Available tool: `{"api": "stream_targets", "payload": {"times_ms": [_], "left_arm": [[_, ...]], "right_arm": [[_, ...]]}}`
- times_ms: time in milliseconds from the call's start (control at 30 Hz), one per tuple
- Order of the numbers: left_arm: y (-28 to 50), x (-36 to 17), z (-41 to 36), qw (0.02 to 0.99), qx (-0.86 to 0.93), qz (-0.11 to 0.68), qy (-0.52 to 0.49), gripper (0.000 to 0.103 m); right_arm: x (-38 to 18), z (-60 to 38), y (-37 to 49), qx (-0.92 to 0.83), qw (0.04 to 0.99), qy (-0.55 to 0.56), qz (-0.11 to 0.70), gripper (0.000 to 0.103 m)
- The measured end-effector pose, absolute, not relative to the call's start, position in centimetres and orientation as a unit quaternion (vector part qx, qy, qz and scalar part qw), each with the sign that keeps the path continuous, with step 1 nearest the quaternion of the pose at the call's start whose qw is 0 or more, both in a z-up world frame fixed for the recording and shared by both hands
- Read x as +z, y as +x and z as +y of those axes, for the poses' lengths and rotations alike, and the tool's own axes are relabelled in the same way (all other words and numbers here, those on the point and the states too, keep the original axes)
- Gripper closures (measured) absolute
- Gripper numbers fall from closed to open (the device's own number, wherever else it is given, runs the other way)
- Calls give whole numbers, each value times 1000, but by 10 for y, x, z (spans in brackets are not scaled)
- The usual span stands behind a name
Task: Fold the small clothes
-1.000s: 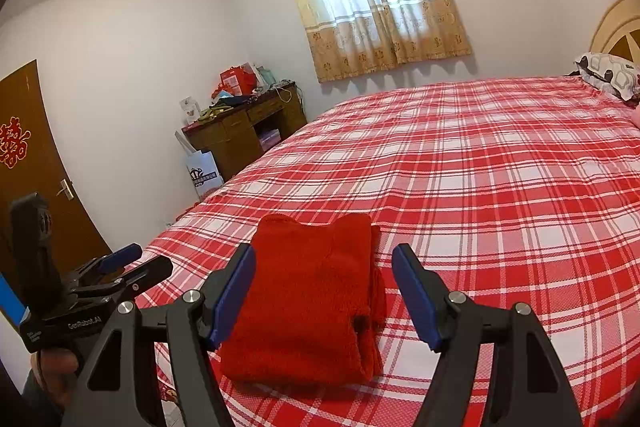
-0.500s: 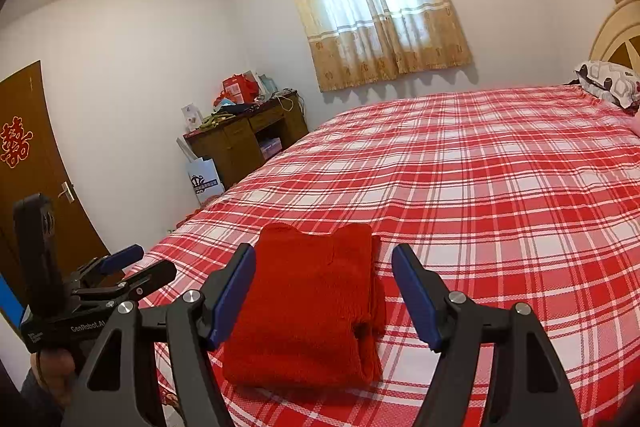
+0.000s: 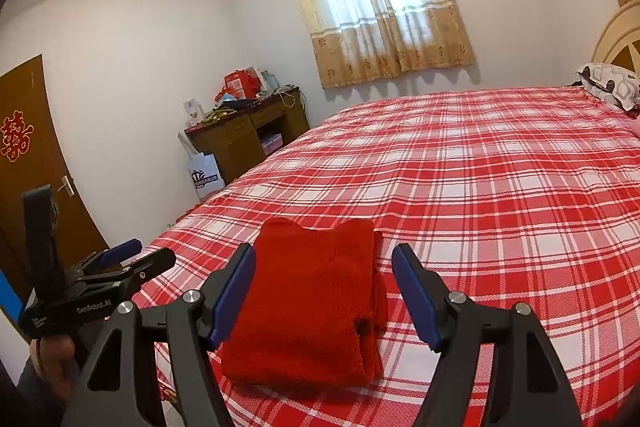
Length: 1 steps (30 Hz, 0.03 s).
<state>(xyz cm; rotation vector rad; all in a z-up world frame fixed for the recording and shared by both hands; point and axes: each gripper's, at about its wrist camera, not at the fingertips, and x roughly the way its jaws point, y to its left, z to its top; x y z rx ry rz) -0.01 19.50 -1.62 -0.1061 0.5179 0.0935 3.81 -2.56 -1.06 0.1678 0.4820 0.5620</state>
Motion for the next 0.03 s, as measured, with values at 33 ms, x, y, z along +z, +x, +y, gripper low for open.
{"api": "stream_targets", "payload": {"times_ms": [33], "left_arm": [[0,-17,196,965,50,254,-49,0]], "right_arm": [[-11,-26,38,274,929,82,236,32]]}}
